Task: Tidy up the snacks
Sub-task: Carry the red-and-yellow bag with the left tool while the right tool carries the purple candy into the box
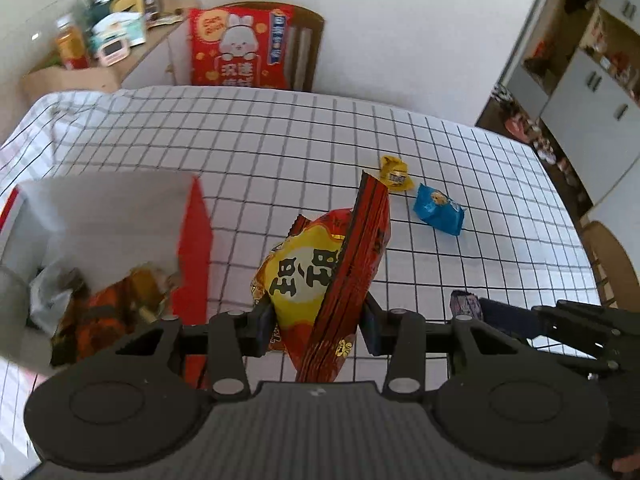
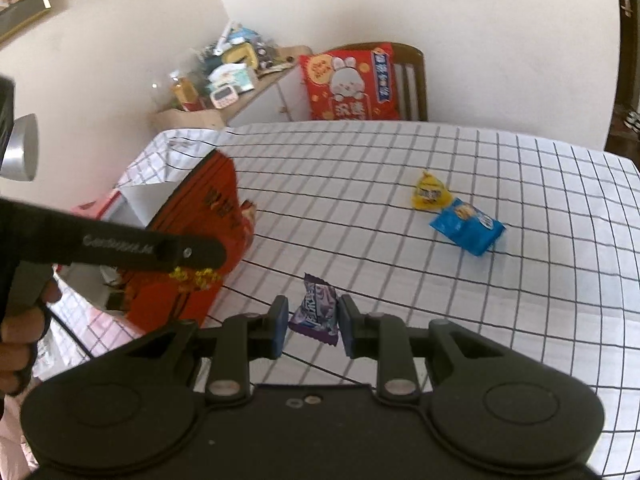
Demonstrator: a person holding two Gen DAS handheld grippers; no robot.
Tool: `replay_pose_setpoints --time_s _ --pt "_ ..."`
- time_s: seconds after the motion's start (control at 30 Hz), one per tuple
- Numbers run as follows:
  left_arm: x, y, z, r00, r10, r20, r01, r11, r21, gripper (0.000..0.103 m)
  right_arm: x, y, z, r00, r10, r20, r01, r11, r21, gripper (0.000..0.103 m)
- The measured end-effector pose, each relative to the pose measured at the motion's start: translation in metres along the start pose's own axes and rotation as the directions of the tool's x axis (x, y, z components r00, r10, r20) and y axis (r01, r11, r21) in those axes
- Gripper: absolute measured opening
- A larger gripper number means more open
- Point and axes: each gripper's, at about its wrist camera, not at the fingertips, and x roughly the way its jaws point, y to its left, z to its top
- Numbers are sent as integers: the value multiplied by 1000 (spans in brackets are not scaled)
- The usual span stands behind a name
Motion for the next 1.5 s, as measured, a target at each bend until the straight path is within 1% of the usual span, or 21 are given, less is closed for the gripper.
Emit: replay_pose_setpoints --time_s 0.27,0.43,0.53,0.63,0.83,0.97,1.1,1.3,1.4,1.5 --pt "-41 42 -16 1000 9 22 -6 995 -103 42 1 35 9 998 65 2 -65 997 -48 25" --pt "-65 71 -25 998 34 51 -26 987 -158 42 8 62 14 995 98 -6 -98 991 -90 25" --pt "-77 92 -28 996 60 69 -45 979 -198 42 15 78 17 993 118 -15 -119 986 -115 25" --pt "-84 113 -31 992 99 79 -79 971 -225 42 24 98 21 991 134 -23 -136 980 -145 25" --pt "-82 156 -30 981 182 64 -159 951 -265 42 49 136 29 987 155 -48 -162 966 -200 25" --pt "-73 182 -29 972 229 43 -209 938 -277 42 70 156 31 987 148 -67 -160 961 -224 25" --pt "-58 205 -25 966 259 14 -245 926 -286 42 94 171 33 988 131 -86 -148 961 -235 25" --pt "-38 231 -17 955 298 -3 -287 917 -279 42 129 187 36 989 97 -112 -123 962 -246 25" --pt "-26 244 -11 952 304 -24 -298 913 -278 42 146 193 37 989 77 -125 -106 964 -245 26" --pt "-13 254 -5 942 332 -43 -331 905 -267 42 161 199 38 990 57 -132 -90 963 -254 26"
